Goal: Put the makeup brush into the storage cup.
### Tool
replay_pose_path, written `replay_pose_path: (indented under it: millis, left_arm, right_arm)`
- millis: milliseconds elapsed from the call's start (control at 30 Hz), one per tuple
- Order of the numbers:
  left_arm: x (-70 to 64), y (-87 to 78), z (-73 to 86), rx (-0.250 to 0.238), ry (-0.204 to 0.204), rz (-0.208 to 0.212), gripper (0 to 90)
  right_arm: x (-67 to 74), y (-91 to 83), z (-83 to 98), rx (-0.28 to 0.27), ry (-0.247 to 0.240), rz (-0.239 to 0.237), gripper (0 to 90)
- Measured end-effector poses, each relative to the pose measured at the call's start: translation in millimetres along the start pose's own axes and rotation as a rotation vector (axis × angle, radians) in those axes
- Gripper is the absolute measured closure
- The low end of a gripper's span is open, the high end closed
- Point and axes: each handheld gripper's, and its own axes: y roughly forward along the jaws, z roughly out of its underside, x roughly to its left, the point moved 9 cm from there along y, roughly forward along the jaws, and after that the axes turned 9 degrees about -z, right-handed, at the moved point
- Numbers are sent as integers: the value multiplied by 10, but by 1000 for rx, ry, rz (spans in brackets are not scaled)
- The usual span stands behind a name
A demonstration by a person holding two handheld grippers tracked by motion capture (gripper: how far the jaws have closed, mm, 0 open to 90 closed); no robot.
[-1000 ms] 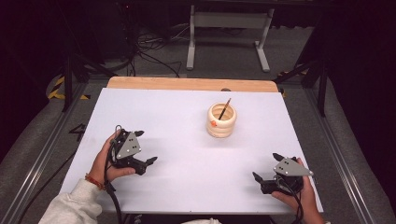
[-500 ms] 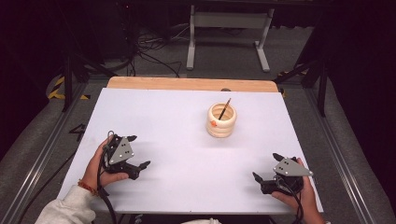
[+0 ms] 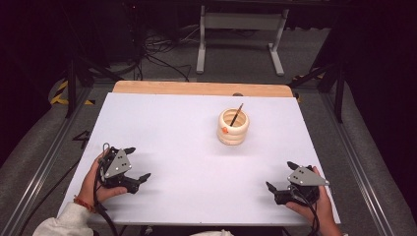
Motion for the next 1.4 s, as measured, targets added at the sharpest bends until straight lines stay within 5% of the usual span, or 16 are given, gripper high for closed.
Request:
replay_pose_path:
  millis: [500,833,1400]
  left_arm:
    - [149,-142,309,19,-106,-24,55]
    - [239,-263,410,-18,-230,-11,56]
    - [236,-287,394,-52,-248,7,59]
  right_arm:
    - [-6,-7,2,-2,4,1,48]
    - [-12,-2,11,-1,4,-1,48]
    - [-18,-5,13,1,-2,4,48]
